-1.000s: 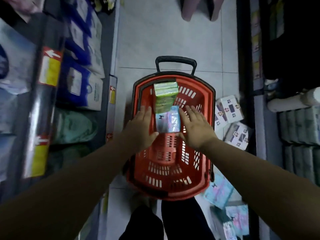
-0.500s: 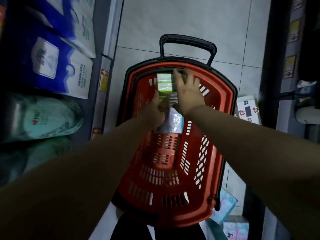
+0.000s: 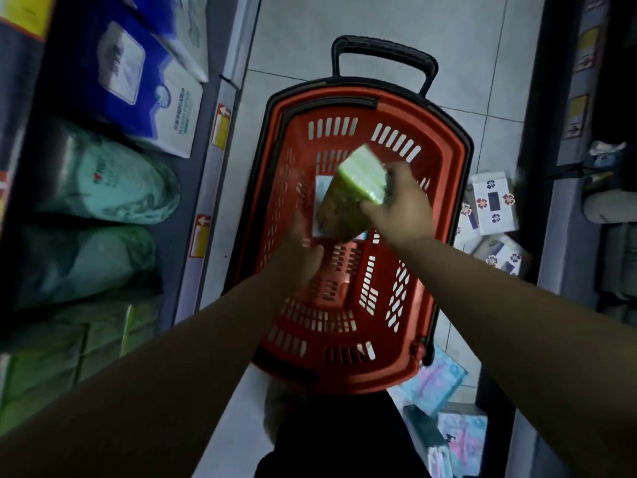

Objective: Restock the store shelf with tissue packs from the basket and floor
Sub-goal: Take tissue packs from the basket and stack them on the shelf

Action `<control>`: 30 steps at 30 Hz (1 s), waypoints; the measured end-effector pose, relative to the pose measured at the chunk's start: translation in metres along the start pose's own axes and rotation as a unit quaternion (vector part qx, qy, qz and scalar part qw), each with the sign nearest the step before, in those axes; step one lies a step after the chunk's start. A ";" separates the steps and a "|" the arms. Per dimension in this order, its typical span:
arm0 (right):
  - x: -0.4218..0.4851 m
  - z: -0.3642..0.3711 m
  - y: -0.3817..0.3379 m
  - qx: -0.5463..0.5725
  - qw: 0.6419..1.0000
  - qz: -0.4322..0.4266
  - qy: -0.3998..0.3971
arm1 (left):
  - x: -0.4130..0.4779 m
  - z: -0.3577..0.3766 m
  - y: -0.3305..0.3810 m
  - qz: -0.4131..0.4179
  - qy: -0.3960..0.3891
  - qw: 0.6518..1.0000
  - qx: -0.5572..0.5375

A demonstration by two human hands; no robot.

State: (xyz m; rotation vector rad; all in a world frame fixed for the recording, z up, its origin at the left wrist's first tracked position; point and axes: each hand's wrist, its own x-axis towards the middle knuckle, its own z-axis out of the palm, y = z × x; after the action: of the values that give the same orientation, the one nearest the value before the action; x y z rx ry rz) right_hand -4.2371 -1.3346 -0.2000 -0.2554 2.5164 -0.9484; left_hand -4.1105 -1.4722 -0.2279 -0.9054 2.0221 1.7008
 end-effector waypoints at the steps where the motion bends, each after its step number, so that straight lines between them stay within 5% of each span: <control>1: -0.014 -0.006 -0.001 0.073 0.996 0.048 0.033 | -0.010 -0.004 -0.004 -0.026 0.021 0.999 -0.036; 6: -0.085 -0.049 -0.013 0.235 0.947 0.190 0.106 | -0.088 -0.022 0.009 -0.131 0.064 0.983 -0.109; 13: -0.177 -0.106 -0.068 0.400 0.886 0.236 0.019 | -0.190 -0.067 0.034 -0.207 0.190 0.935 -0.216; 17: -0.220 -0.140 -0.107 0.317 0.930 0.177 -0.058 | -0.265 -0.103 0.069 -0.093 0.253 0.939 -0.213; 21: -0.262 -0.173 -0.163 0.253 0.962 0.091 -0.053 | -0.354 -0.137 0.115 0.035 0.269 0.942 -0.196; 30: -0.336 -0.239 -0.298 0.415 0.903 0.043 -0.103 | -0.508 -0.173 0.217 0.137 0.350 0.891 -0.254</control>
State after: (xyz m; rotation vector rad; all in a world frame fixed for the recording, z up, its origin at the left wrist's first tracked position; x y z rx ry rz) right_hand -4.0435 -1.3115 0.2693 0.0300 1.7142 -1.7356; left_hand -3.8572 -1.4967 0.2924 -1.6702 2.2296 2.3803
